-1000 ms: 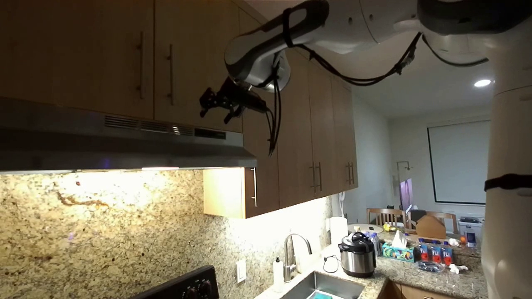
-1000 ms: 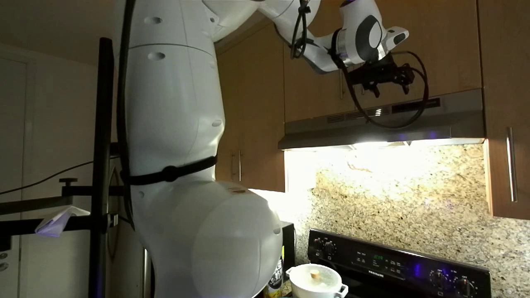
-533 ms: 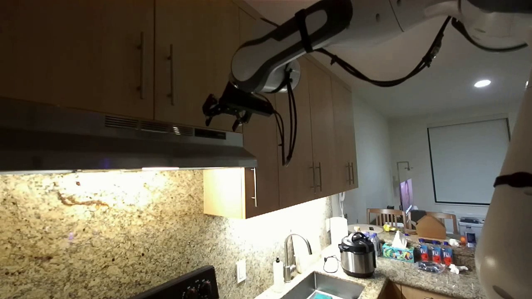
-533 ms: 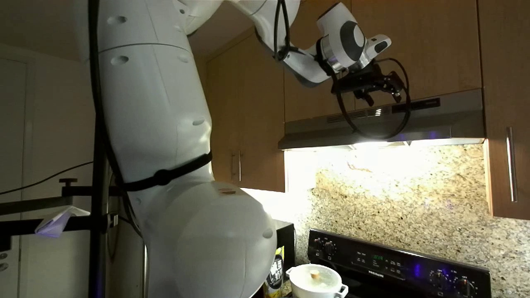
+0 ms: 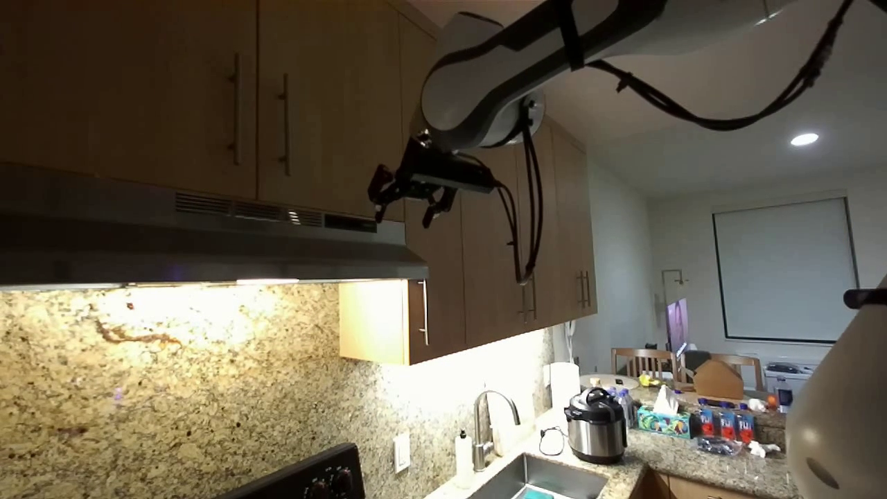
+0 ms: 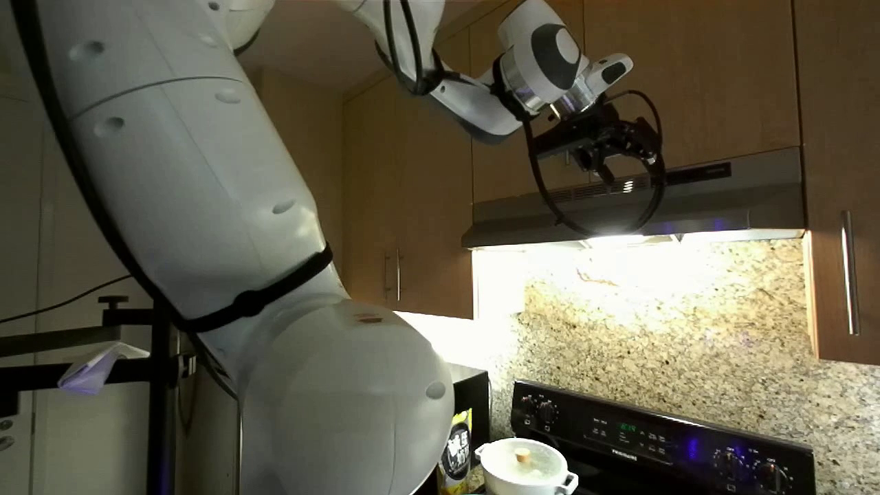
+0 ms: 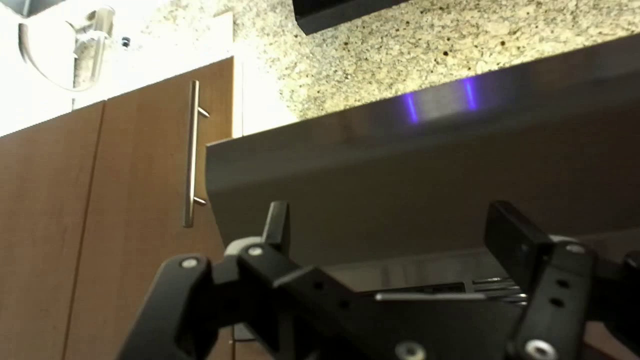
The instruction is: Turn on the light
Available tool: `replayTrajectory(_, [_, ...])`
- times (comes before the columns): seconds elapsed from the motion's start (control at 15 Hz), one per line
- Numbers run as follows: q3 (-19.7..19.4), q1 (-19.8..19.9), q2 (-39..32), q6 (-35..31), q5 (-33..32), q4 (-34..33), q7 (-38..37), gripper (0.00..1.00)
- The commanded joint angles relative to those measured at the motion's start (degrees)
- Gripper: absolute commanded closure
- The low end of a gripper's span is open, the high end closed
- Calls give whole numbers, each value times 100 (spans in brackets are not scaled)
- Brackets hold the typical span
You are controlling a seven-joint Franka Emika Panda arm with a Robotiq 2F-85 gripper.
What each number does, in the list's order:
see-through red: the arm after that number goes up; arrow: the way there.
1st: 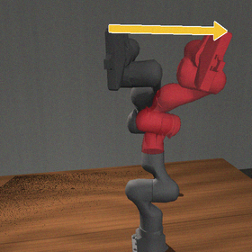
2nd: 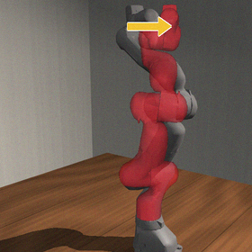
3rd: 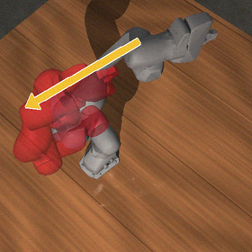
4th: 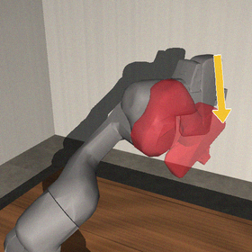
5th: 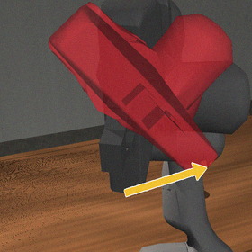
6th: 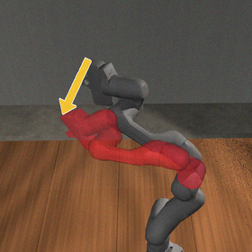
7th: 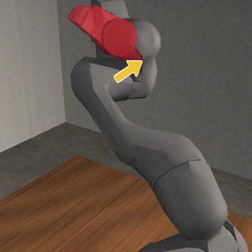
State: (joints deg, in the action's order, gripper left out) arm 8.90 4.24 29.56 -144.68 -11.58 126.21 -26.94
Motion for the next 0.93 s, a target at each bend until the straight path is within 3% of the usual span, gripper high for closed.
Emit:
replayTrajectory(0.0, [-297, -102, 929, 574, 365, 800, 512, 0])
replayTrajectory(0.27, [-700, -177, 1463, 1210, 665, 1299, 1182, 0])
replayTrajectory(0.33, [-712, -148, 1576, 1309, 708, 1414, 1230, 0])
replayTrajectory(0.4, [-528, 24, 1269, 1140, 625, 1109, 1004, 0])
replayTrajectory(0.87, [-536, -22, 1379, 1210, 641, 1262, 1156, 0])
